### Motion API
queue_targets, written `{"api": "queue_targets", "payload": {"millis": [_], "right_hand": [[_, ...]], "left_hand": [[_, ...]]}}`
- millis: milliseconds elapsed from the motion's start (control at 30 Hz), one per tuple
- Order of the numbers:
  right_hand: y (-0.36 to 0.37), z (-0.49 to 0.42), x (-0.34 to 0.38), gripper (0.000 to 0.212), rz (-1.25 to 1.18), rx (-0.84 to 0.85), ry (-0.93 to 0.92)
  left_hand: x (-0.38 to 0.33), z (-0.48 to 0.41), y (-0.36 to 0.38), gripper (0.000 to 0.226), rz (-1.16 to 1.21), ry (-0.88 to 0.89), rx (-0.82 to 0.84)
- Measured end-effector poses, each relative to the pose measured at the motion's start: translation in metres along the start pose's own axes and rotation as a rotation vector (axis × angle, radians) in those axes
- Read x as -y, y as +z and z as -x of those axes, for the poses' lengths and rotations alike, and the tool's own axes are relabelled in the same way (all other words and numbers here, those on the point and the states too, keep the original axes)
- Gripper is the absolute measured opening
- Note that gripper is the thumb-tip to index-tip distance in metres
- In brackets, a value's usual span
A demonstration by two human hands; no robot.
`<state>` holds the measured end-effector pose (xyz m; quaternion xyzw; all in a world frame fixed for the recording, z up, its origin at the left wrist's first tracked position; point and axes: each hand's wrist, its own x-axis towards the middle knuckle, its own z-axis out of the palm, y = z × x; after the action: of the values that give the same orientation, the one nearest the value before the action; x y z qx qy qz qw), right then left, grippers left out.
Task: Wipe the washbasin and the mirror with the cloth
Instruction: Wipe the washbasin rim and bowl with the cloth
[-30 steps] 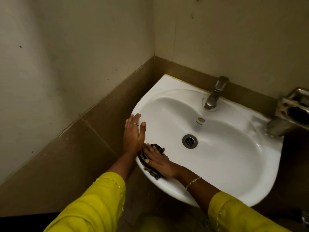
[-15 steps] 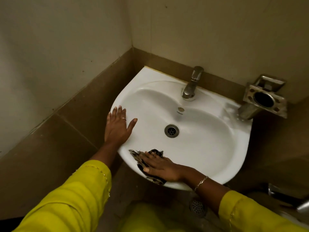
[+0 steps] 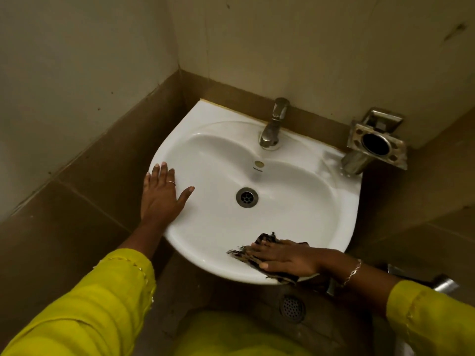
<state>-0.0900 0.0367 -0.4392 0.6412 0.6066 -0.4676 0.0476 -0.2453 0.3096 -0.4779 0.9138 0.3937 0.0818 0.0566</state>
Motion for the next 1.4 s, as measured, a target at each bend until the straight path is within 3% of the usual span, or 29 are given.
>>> {"api": "queue_targets", "payload": {"millis": [267,533,600,767,900,1000,1067,1267,1400], "right_hand": [[-0.014,0.028,-0.041,0.054,0.304,0.099,0.100],[-0.045,0.037,-0.093,0.116,0.690,0.121,0.248],[-0.054,0.031,-0.110,0.112,0.784,0.071,0.276],[-0.081,0.016,-0.130,0.062,1.022,-0.099,0.212],[-0.093,-0.005,-0.132,0.040,1.313,-0.214,0.191],[-0.107,-0.024,-0.129,0.073,1.372,-0.280,0.143],[-0.116,-0.038,-0.124,0.084,1.432,-0.340,0.100],[-0.128,-0.072,-0.108,0.069,1.652,-0.295,0.073],[-0.133,-0.081,-0.088,0.062,1.634,-0.328,0.083]], "left_hand": [[0.000,0.000,-0.002,0.077,0.025,0.004,-0.019],[0.001,0.000,-0.001,0.084,0.044,0.012,-0.040],[0.002,-0.001,0.000,0.083,0.051,0.009,-0.043],[0.000,0.000,0.001,0.073,0.058,-0.004,-0.045],[0.000,-0.002,0.002,0.080,0.047,-0.017,-0.051],[0.001,-0.002,0.003,0.084,0.043,-0.015,-0.060],[0.001,-0.002,0.003,0.082,0.050,-0.011,-0.066],[0.000,-0.003,0.003,0.079,0.031,-0.012,-0.052],[-0.001,-0.003,0.003,0.080,0.021,-0.010,-0.046]]}}
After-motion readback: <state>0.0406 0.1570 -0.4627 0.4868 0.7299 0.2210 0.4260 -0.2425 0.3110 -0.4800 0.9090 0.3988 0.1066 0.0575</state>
